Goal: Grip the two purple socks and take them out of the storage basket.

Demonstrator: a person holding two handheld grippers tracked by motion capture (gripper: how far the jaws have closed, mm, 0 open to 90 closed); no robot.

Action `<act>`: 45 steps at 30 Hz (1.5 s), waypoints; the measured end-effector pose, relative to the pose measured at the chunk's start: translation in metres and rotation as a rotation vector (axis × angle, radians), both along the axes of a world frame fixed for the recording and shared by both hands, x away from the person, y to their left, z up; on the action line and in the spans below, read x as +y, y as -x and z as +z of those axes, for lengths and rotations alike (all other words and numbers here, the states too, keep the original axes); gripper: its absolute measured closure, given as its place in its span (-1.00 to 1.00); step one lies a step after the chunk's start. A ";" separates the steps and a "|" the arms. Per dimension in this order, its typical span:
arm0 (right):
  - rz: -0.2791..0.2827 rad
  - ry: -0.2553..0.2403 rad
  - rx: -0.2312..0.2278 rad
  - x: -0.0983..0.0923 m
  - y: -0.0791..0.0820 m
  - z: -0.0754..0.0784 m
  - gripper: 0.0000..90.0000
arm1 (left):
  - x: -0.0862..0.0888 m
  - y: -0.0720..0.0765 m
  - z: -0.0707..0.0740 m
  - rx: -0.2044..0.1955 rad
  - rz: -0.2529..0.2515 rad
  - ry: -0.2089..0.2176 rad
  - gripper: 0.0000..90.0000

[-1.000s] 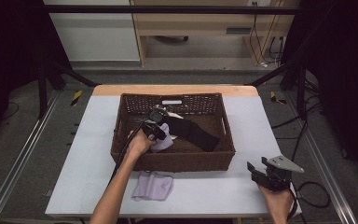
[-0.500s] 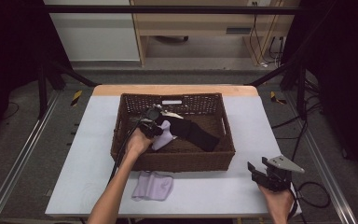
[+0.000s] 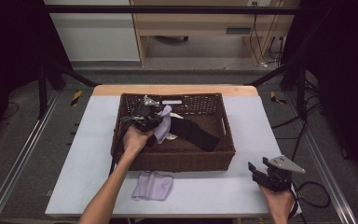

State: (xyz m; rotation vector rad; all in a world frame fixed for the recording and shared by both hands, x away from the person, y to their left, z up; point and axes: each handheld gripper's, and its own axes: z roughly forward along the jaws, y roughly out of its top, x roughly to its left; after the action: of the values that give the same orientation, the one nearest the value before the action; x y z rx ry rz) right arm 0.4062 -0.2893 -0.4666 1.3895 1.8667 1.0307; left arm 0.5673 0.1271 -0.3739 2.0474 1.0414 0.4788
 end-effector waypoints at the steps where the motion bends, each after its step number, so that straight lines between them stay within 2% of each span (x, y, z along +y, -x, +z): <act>1: -0.001 0.000 -0.001 0.000 0.000 0.000 -0.14 | 0.002 0.001 0.004 -0.014 0.003 0.015 0.92; 7: 0.000 0.002 -0.001 0.000 0.000 0.000 -0.14 | 0.011 0.015 0.024 -0.082 -0.007 0.095 0.92; 16: -0.008 0.001 0.001 -0.002 0.001 0.000 -0.14 | 0.024 0.041 0.048 -0.178 -0.029 0.160 0.92; 21: -0.010 -0.001 -0.001 -0.004 0.002 0.000 -0.14 | 0.034 0.060 0.061 -0.218 -0.054 0.216 0.92; 29: -0.012 -0.002 0.000 -0.003 0.002 0.000 -0.14 | 0.040 0.094 0.078 -0.286 -0.111 0.262 0.92; 32: -0.012 -0.001 -0.003 -0.004 0.002 0.000 -0.14 | 0.041 0.107 0.083 -0.305 -0.132 0.263 0.92; 45: -0.015 -0.004 0.000 -0.004 0.003 0.000 -0.14 | 0.046 0.157 0.091 -0.350 -0.238 0.275 0.92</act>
State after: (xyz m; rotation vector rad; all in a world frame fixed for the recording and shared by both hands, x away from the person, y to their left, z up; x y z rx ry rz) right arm 0.4030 -0.2933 -0.4665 1.4040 1.8524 1.0273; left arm 0.4104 0.1730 -0.2828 1.7363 0.6086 0.5148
